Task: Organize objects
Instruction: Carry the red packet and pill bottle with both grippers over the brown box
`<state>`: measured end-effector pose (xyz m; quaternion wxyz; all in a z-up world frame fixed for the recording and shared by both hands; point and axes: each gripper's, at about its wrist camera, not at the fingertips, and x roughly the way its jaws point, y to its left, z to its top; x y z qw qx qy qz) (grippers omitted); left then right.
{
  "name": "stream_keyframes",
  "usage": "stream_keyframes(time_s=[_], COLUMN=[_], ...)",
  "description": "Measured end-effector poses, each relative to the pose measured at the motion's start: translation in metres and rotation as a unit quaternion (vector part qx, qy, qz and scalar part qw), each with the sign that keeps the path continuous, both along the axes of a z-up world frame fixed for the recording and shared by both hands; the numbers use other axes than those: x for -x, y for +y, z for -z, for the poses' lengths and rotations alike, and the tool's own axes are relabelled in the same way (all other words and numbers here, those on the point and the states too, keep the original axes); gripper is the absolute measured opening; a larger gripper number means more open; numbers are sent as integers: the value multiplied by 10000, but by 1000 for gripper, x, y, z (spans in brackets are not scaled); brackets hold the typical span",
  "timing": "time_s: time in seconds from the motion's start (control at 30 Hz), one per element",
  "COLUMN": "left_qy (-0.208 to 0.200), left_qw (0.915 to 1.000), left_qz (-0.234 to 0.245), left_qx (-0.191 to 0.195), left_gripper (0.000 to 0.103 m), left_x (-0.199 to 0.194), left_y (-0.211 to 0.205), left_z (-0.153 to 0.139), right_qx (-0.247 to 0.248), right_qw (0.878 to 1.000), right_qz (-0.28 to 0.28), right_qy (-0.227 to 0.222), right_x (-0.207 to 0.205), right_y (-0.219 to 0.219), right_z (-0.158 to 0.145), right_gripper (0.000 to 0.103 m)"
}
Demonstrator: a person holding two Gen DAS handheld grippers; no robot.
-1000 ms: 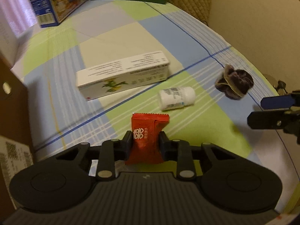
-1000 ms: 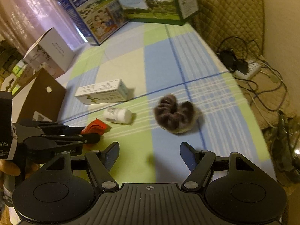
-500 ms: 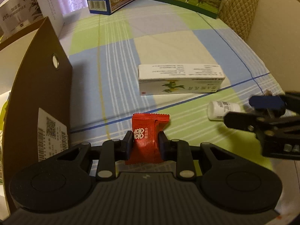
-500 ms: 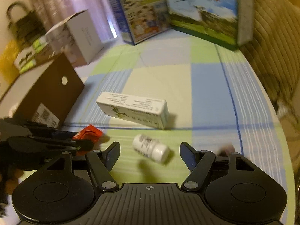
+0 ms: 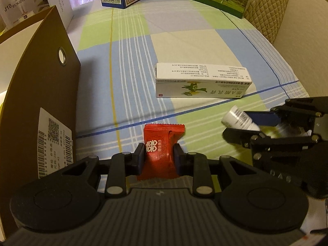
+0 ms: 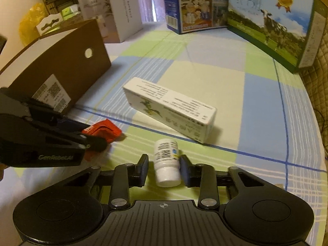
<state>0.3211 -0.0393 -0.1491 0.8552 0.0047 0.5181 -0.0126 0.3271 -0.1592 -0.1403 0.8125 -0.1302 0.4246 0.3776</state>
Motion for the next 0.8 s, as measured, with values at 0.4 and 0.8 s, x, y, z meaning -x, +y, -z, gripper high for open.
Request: stream_keyframes(time_s=[0.4, 0.8], left_qy=[76, -81], left_qw=[9999, 9997], left_qz=[65, 138], left_qx=[-6, 161], left_gripper=[24, 23], left_x=[9, 36], left_y=[-7, -14], left_z=[-2, -22], right_qx=[-14, -309], right_qw=[9998, 9978], right_qz=[108, 365], right_qy=[183, 464], right_x=[19, 46], right_y=[-5, -28], right_z=[-5, -24], right_gripper=[24, 24])
